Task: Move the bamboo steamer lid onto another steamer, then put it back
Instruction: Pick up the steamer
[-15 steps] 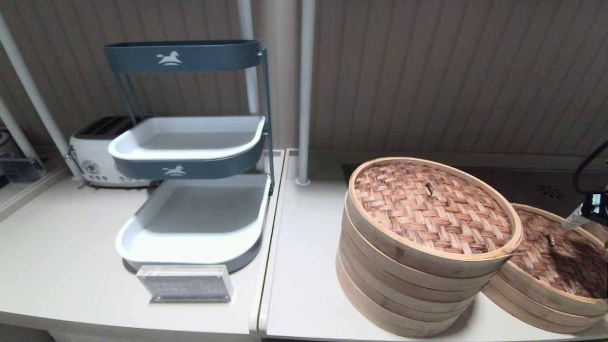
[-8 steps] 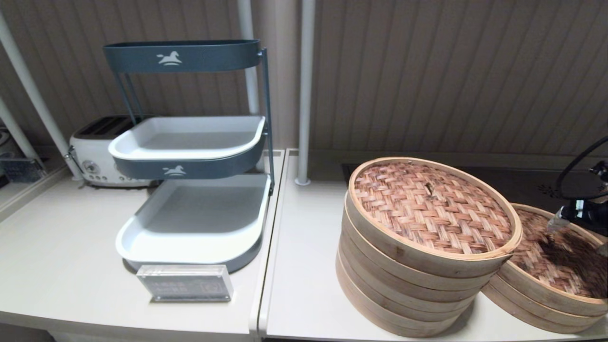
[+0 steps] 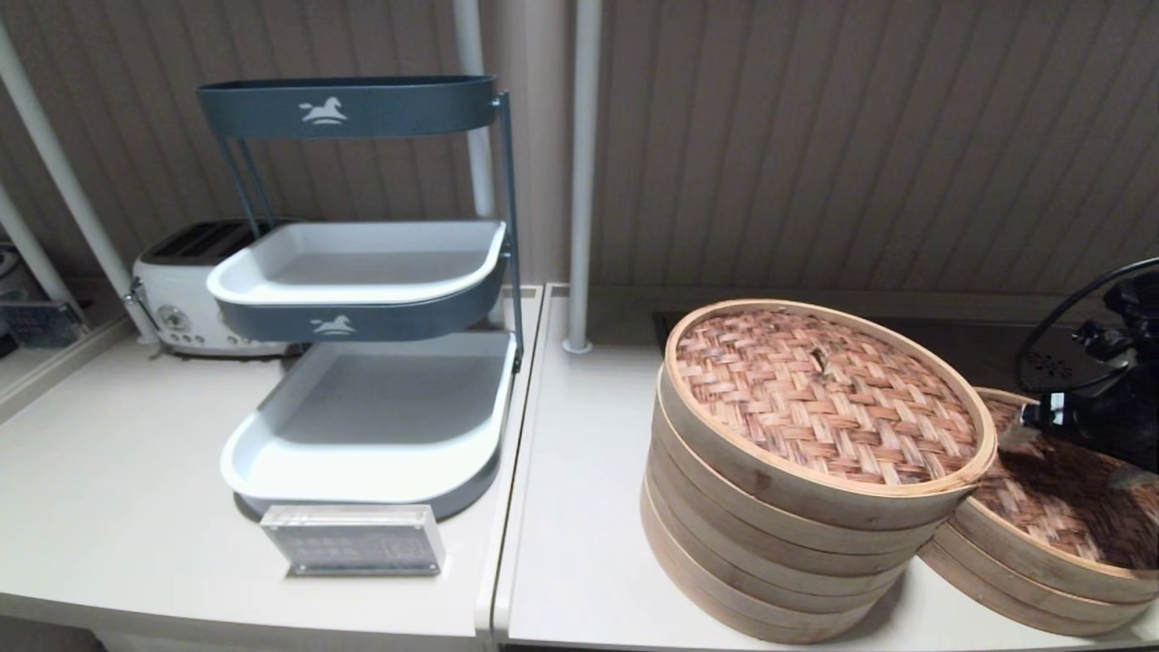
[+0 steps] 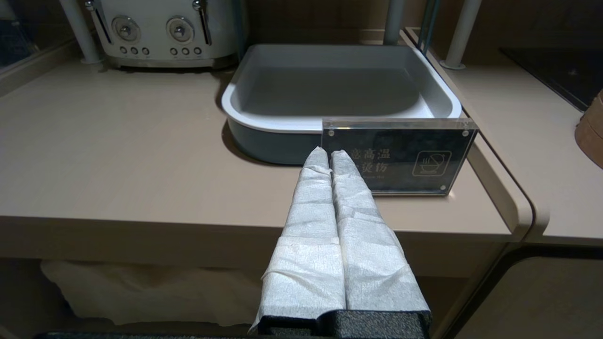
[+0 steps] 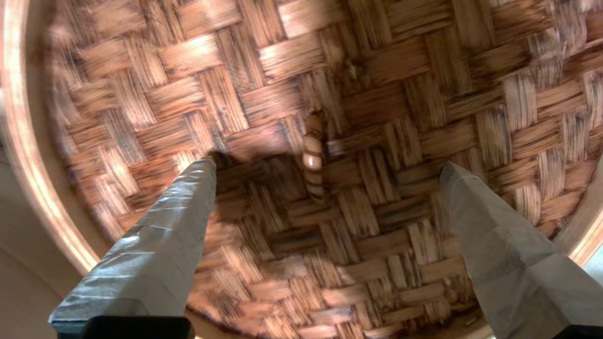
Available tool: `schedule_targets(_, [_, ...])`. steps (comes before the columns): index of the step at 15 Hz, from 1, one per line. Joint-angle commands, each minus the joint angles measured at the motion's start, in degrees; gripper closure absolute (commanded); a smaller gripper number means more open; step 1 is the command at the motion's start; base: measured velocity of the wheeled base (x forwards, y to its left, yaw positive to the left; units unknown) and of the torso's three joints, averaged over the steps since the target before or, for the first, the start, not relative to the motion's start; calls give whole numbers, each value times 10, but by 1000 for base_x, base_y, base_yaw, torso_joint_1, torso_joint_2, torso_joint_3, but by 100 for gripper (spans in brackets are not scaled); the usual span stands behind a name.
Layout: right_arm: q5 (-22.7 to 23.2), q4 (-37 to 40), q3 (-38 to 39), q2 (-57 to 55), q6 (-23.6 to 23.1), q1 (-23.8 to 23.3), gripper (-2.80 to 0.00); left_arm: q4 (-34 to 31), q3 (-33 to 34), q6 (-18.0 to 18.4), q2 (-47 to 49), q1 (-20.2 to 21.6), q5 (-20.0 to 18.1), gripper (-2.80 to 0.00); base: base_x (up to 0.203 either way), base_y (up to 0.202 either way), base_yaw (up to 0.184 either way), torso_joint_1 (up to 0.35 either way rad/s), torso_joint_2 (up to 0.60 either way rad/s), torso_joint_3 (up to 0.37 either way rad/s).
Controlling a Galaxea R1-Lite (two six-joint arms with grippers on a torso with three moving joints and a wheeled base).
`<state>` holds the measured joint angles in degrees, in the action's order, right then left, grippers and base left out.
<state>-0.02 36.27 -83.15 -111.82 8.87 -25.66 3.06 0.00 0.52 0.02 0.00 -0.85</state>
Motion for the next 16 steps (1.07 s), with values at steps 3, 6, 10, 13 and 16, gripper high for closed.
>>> schedule_targets(3, [-15,1,-12,-20,1,9,-280,0,16,0,0,0,0,0,0,0,0,0,0,0])
schedule_targets(6, [-15,1,-15,-16,1,14,-280,1,16,0,0,0,0,0,0,0,0,0,0,0])
schedule_targets(10, [-14,2,-16,-13,2,14,0,0,16,0,0,0,0,0,0,0,0,0,0,0])
schedule_targets(13, [-10,2,-11,-12,4,16,0,1,16,0,0,0,0,0,0,0,0,0,0,0])
schedule_targets(16, [-8,1,-9,-14,5,15,0,1,16,0,0,0,0,0,0,0,0,0,0,0])
